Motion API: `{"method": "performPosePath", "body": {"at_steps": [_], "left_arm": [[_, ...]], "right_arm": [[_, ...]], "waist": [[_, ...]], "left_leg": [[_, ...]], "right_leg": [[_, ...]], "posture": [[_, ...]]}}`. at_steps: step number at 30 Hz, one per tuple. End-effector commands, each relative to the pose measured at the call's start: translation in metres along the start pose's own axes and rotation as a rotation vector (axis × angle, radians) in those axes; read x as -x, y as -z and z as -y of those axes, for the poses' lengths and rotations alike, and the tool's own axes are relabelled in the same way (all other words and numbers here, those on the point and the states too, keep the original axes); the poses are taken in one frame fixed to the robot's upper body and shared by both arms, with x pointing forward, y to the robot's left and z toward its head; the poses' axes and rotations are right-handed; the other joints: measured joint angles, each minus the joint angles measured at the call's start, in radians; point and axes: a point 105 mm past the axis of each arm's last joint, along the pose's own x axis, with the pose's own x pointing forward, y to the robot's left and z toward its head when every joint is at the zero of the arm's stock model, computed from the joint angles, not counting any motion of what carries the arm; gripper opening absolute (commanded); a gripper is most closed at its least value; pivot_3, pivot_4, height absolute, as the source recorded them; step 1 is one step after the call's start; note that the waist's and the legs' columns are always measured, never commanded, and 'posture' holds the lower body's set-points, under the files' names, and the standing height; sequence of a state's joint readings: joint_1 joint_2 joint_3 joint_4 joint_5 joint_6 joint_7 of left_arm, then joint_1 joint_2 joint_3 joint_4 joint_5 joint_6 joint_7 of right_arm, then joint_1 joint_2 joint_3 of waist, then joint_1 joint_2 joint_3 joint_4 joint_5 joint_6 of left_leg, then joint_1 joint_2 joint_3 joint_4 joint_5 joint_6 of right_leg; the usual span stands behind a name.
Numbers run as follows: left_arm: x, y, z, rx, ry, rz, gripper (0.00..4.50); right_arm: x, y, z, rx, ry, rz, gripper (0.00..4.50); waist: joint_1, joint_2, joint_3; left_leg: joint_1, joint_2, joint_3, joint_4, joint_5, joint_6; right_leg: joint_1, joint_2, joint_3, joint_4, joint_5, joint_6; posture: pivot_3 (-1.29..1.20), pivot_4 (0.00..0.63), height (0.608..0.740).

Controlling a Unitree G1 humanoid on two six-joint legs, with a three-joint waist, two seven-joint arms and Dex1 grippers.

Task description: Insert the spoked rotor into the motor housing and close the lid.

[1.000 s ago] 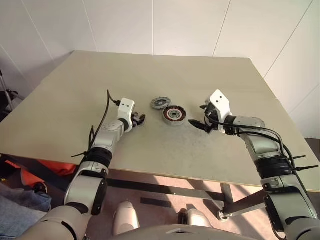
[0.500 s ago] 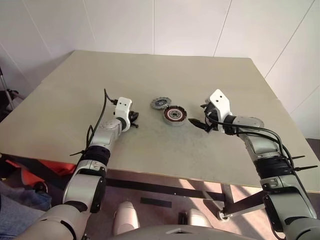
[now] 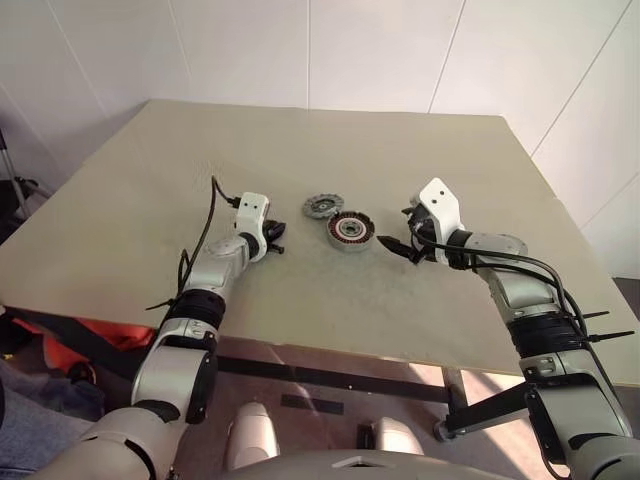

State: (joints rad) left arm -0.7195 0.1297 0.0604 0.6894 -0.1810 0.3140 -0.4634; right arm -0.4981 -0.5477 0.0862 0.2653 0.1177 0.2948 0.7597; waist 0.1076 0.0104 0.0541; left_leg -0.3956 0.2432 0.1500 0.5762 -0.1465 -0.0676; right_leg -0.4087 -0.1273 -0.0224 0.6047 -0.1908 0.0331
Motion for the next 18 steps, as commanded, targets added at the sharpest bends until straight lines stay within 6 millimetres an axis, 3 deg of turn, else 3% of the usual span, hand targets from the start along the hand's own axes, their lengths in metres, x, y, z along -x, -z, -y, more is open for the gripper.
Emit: {"method": "performPosePath", "body": {"at_steps": [1, 5, 9, 18], "left_arm": [[-0.002, -0.058, 0.025, -0.005, 0.148, 0.160, 1.02], [-0.006, -0.070, 0.054, -0.051, 0.307, 0.150, 1.02], [-0.015, -0.068, 0.082, -0.153, 0.449, 0.069, 1.02], [-0.033, -0.052, 0.104, -0.324, 0.500, -0.042, 1.02]], "right_arm": [[0.004, -0.017, 0.009, 0.040, 0.038, 0.052, 4.50], [0.006, -0.016, 0.011, 0.037, 0.048, 0.053, 4.50], [0.009, -0.015, 0.014, 0.035, 0.071, 0.052, 4.50], [0.020, -0.011, 0.017, 0.025, 0.112, 0.051, 4.50]], "waist": [[-0.001, 0.000, 0.000], [-0.002, 0.000, 0.000], [-0.001, 0.000, 0.000], [-0.002, 0.000, 0.000]], "left_leg": [[0.000, 0.000, 0.000, 0.000, 0.000, 0.000], [0.000, 0.000, 0.000, -0.001, 0.000, 0.000], [0.000, 0.000, 0.000, -0.001, 0.000, 0.000], [0.000, -0.001, 0.000, -0.001, 0.000, 0.001]], "right_leg": [[0.000, 0.000, 0.000, 0.000, 0.000, 0.000], [0.000, 0.000, 0.000, 0.000, 0.000, 0.000], [0.000, 0.000, 0.000, -0.001, 0.000, 0.000], [0.000, 0.000, 0.000, -0.001, 0.000, 0.000]], "posture": [[0.00, 0.000, 0.740], [0.00, 0.000, 0.740], [0.00, 0.000, 0.740], [0.00, 0.000, 0.740]]}}
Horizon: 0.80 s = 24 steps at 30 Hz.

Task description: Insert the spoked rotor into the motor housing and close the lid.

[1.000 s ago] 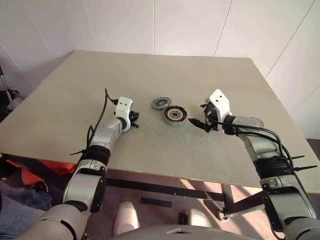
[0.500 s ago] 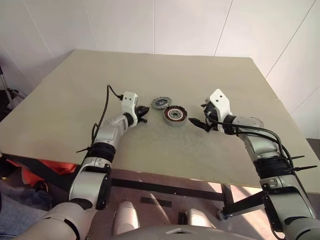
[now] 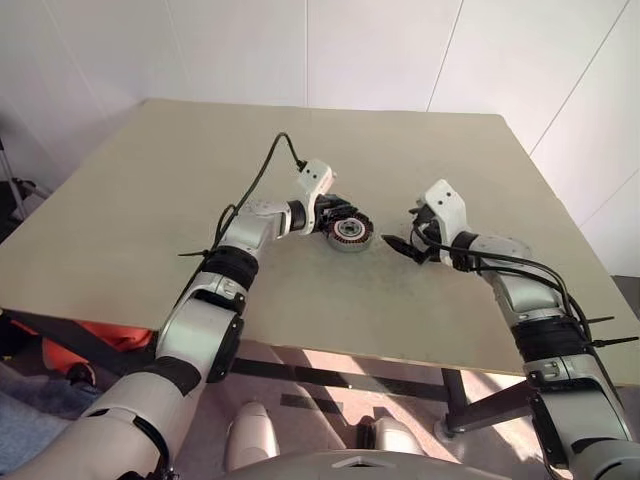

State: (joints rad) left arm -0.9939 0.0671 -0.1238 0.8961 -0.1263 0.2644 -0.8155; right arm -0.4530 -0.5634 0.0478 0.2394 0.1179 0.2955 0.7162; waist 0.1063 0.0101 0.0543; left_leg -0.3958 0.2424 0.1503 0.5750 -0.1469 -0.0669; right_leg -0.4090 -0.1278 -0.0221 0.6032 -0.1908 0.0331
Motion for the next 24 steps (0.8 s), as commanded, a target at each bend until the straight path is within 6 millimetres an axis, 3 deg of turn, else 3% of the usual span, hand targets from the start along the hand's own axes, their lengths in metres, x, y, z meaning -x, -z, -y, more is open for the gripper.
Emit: {"method": "performPosePath", "body": {"at_steps": [1, 11, 24], "left_arm": [[-0.007, -0.015, 0.000, -0.097, -0.011, -0.005, 1.02], [-0.018, 0.002, -0.006, -0.141, -0.109, -0.092, 1.02], [-0.021, 0.005, -0.005, -0.135, -0.115, -0.092, 1.02]], "right_arm": [[0.009, -0.019, 0.009, 0.035, 0.041, 0.061, 4.50], [0.012, -0.019, 0.012, 0.036, 0.056, 0.057, 4.50], [0.009, -0.021, 0.010, 0.034, 0.052, 0.062, 4.50]], "waist": [[0.000, 0.000, 0.000], [0.002, 0.000, 0.000], [0.011, 0.000, 0.000]], "left_leg": [[0.000, 0.000, 0.000, 0.000, 0.000, 0.000], [0.000, 0.000, 0.000, 0.000, 0.000, 0.000], [0.000, 0.000, 0.000, 0.000, 0.000, 0.001]], "right_leg": [[0.000, 0.000, 0.000, 0.000, 0.000, 0.000], [0.000, 0.000, 0.000, 0.000, 0.000, 0.000], [0.000, -0.001, 0.000, 0.000, 0.000, 0.000]], "posture": [[0.00, 0.000, 0.740], [0.00, 0.000, 0.740], [0.00, 0.000, 0.740]]}}
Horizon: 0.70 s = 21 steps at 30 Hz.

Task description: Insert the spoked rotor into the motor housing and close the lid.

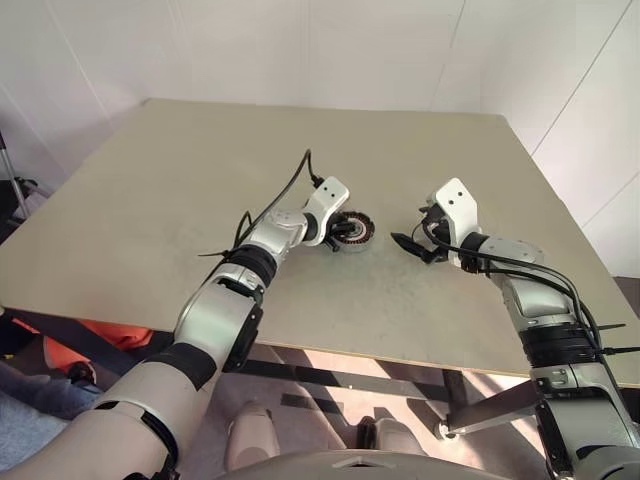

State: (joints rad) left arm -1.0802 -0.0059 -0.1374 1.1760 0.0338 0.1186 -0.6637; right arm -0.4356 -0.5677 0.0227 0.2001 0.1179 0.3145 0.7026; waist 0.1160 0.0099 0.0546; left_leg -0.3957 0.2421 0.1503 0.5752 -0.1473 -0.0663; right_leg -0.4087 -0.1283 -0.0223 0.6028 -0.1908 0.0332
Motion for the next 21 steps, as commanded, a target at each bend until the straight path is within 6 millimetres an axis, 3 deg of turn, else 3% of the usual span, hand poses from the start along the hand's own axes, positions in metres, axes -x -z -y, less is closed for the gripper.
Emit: {"method": "performPosePath", "body": {"at_steps": [1, 4, 6, 11, 15, 18, 21], "left_arm": [[0.001, -0.023, -0.002, -0.041, 0.003, 0.057, 1.25], [0.001, -0.023, -0.004, -0.036, -0.018, 0.050, 1.97], [0.001, -0.023, -0.006, -0.029, -0.028, 0.053, 1.97], [0.012, -0.047, -0.016, 0.017, -0.036, 0.180, 1.97], [0.035, -0.074, -0.030, 0.060, -0.023, 0.330, 1.97], [0.071, -0.099, -0.051, 0.098, -0.080, 0.454, 1.97], [0.094, -0.092, -0.064, 0.090, -0.146, 0.444, 1.97]], "right_arm": [[0.003, -0.019, 0.007, 0.034, 0.022, 0.055, 4.50], [0.003, -0.019, 0.007, 0.033, 0.025, 0.056, 4.50], [0.003, -0.019, 0.007, 0.033, 0.025, 0.057, 4.50], [0.003, -0.020, 0.005, 0.031, 0.018, 0.062, 4.50], [-0.001, -0.027, -0.007, 0.025, -0.022, 0.089, 4.50], [-0.015, -0.032, -0.028, 0.002, -0.072, 0.119, 4.50], [-0.026, -0.037, -0.040, -0.025, -0.094, 0.139, 4.50]], "waist": [[0.004, 0.000, 0.000], [0.010, 0.000, 0.000], [0.011, 0.000, 0.000], [0.011, 0.000, 0.000], [0.010, 0.000, 0.001], [0.005, 0.000, 0.001], [0.005, 0.001, 0.001]], "left_leg": [[0.000, 0.000, 0.000, 0.000, 0.000, 0.000], [0.000, 0.000, 0.000, 0.000, 0.000, 0.000], [0.000, 0.000, 0.000, 0.000, 0.000, 0.000], [0.000, 0.000, 0.000, 0.000, 0.000, 0.000], [0.000, 0.000, 0.000, -0.001, 0.000, 0.000], [0.000, 0.000, 0.000, -0.002, 0.000, 0.000], [0.001, 0.001, 0.001, -0.004, 0.000, 0.000]], "right_leg": [[0.000, 0.000, 0.000, 0.000, 0.000, 0.000], [0.000, 0.000, 0.000, 0.000, 0.000, 0.000], [0.000, 0.000, 0.000, 0.000, 0.000, 0.000], [0.000, 0.000, 0.000, 0.000, 0.000, 0.000], [0.000, 0.000, 0.000, 0.000, 0.000, 0.000], [-0.001, 0.000, 0.000, 0.000, 0.000, 0.000], [-0.001, 0.001, -0.001, 0.000, -0.001, -0.001]], "posture": [[0.00, 0.000, 0.740], [0.00, 0.000, 0.740], [0.00, 0.000, 0.740], [0.00, 0.000, 0.740], [0.00, 0.000, 0.740], [0.00, 0.000, 0.740], [0.00, 0.000, 0.740]]}}
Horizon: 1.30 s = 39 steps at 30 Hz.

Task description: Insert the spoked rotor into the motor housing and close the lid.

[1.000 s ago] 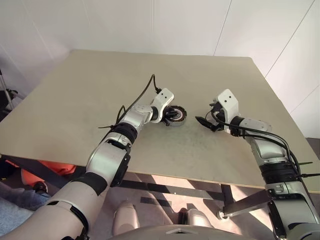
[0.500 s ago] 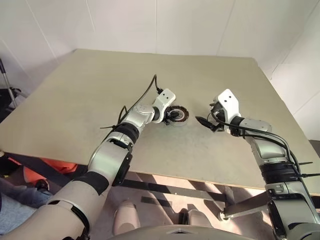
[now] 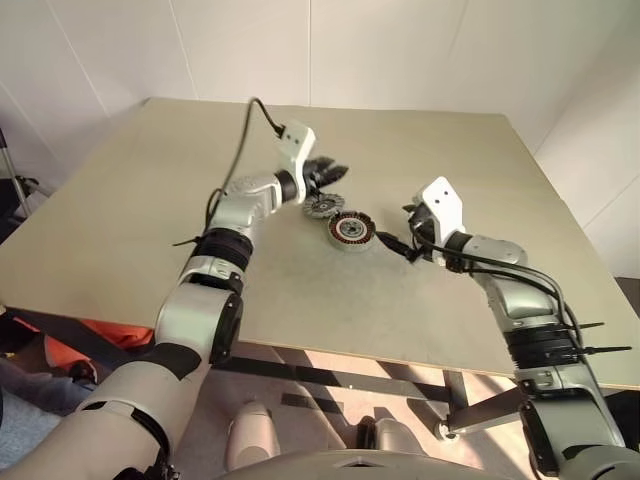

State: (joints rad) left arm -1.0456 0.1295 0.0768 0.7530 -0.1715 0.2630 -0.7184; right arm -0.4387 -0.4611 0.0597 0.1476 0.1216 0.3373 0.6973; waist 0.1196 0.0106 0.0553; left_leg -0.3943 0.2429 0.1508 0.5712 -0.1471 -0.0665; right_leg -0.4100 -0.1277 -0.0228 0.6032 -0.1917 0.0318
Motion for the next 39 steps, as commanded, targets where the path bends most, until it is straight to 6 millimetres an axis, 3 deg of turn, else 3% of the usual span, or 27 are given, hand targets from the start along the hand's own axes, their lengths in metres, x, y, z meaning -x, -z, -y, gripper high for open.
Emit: {"method": "performPosePath", "body": {"at_steps": [1, 5, 11, 13, 17, 21, 35, 39], "left_arm": [[0.027, -0.008, -0.020, -0.030, -0.082, 0.007, 1.97], [0.055, 0.014, -0.038, -0.016, -0.182, -0.054, 1.97], [0.072, 0.036, -0.032, 0.021, -0.219, -0.096, 1.97], [0.073, 0.040, -0.030, 0.026, -0.223, -0.104, 2.00], [0.073, 0.042, -0.027, 0.025, -0.232, -0.111, 2.01], [0.075, 0.043, -0.029, 0.020, -0.242, -0.116, 2.01], [0.076, 0.049, -0.029, 0.024, -0.250, -0.137, 2.01], [0.075, 0.049, -0.027, 0.025, -0.246, -0.139, 2.01]], "right_arm": [[-0.013, -0.024, -0.008, -0.008, -0.010, 0.083, 4.50], [-0.028, -0.027, -0.009, -0.050, 0.011, 0.087, 4.50], [-0.041, -0.032, -0.004, -0.079, 0.035, 0.090, 4.50], [-0.046, -0.033, -0.002, -0.096, 0.045, 0.088, 4.31], [-0.053, -0.025, -0.001, -0.113, 0.059, 0.052, 3.29], [-0.053, -0.015, -0.006, -0.110, 0.044, 0.018, 3.29], [-0.051, -0.010, -0.025, -0.067, -0.042, -0.023, 3.29], [-0.052, -0.008, -0.022, -0.076, -0.029, -0.038, 3.29]], "waist": [[0.001, 0.001, 0.000], [-0.002, 0.001, 0.000], [0.005, 0.000, 0.001], [0.002, 0.000, 0.001], [-0.002, 0.000, 0.001], [-0.002, 0.000, 0.001], [-0.001, 0.000, 0.001], [-0.001, 0.000, 0.001]], "left_leg": [[0.000, 0.000, 0.000, 0.000, 0.000, 0.000], [0.000, 0.000, 0.000, 0.000, 0.000, 0.000], [-0.003, 0.000, -0.001, 0.000, 0.001, -0.001], [-0.003, 0.000, -0.001, 0.000, 0.001, -0.002], [-0.002, 0.001, -0.001, 0.000, 0.002, -0.003], [-0.005, 0.001, -0.001, 0.000, 0.002, -0.004], [-0.007, 0.001, -0.001, 0.000, 0.004, -0.007], [-0.007, 0.001, -0.001, 0.000, 0.004, -0.007]], "right_leg": [[0.000, 0.000, 0.000, 0.000, 0.000, 0.000], [0.000, 0.000, 0.000, 0.000, -0.001, 0.000], [0.000, 0.000, -0.001, 0.000, -0.001, 0.000], [-0.001, 0.000, -0.001, 0.000, -0.001, 0.000], [-0.003, 0.001, 0.000, 0.002, -0.001, 0.000], [-0.006, 0.002, 0.000, 0.002, -0.001, 0.000], [-0.008, 0.002, 0.000, 0.003, 0.000, 0.000], [-0.008, 0.002, 0.000, 0.003, 0.000, 0.000]], "posture": [[0.00, 0.000, 0.740], [0.00, 0.000, 0.740], [0.00, 0.000, 0.740], [0.00, 0.000, 0.740], [0.00, 0.000, 0.740], [0.00, 0.000, 0.740], [0.00, 0.000, 0.740], [0.00, 0.000, 0.740]]}}
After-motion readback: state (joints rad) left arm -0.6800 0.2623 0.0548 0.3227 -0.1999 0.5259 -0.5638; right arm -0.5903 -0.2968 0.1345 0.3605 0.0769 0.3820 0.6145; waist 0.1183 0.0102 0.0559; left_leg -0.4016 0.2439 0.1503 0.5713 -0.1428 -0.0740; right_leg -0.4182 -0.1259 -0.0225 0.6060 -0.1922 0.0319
